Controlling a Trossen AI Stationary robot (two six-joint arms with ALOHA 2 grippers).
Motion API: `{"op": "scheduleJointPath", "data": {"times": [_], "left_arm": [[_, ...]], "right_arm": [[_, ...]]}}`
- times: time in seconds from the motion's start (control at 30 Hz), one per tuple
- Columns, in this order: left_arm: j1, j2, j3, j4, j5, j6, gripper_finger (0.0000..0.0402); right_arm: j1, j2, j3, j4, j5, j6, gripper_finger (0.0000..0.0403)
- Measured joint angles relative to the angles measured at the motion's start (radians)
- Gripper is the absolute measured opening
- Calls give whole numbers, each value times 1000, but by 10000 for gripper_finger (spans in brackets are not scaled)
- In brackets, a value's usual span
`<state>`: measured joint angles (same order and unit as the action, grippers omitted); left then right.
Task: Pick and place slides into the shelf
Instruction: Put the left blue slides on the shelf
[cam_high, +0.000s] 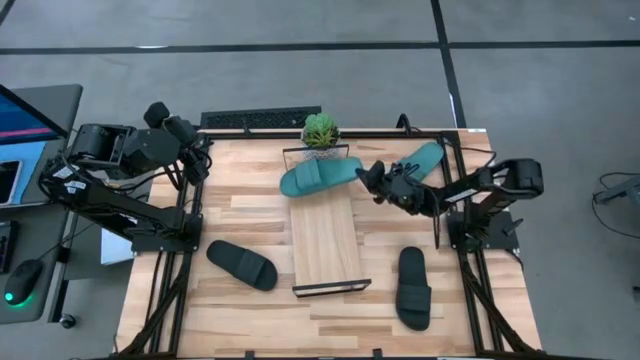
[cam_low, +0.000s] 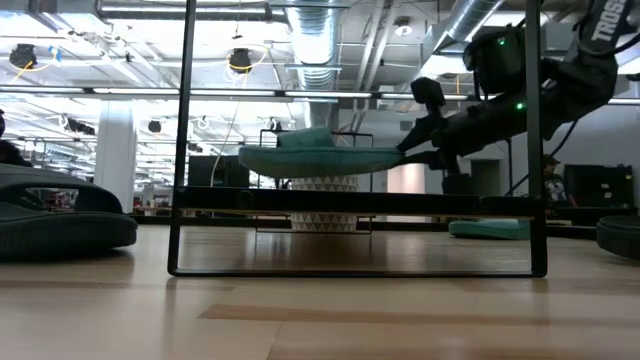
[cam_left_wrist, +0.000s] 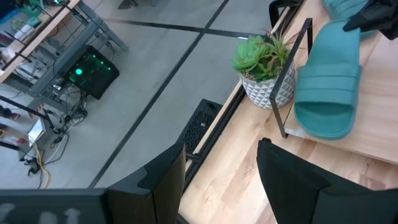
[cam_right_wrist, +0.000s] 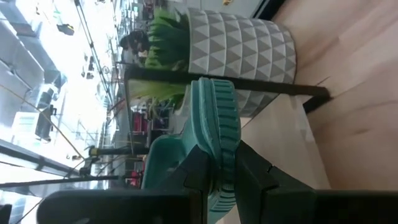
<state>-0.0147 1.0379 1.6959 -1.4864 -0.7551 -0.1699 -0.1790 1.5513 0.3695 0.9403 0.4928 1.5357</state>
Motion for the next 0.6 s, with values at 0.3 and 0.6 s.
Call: {"op": "scheduleJointPath", "data": {"times": [0.3, 0.6], "left_arm": [[0, 0, 0, 0, 0, 1, 188], [0, 0, 0, 0, 0, 21, 188]], "right_arm": [[-41, 64, 1, 53, -39, 0, 38], [-59, 125, 2, 97, -54, 7, 36]]}}
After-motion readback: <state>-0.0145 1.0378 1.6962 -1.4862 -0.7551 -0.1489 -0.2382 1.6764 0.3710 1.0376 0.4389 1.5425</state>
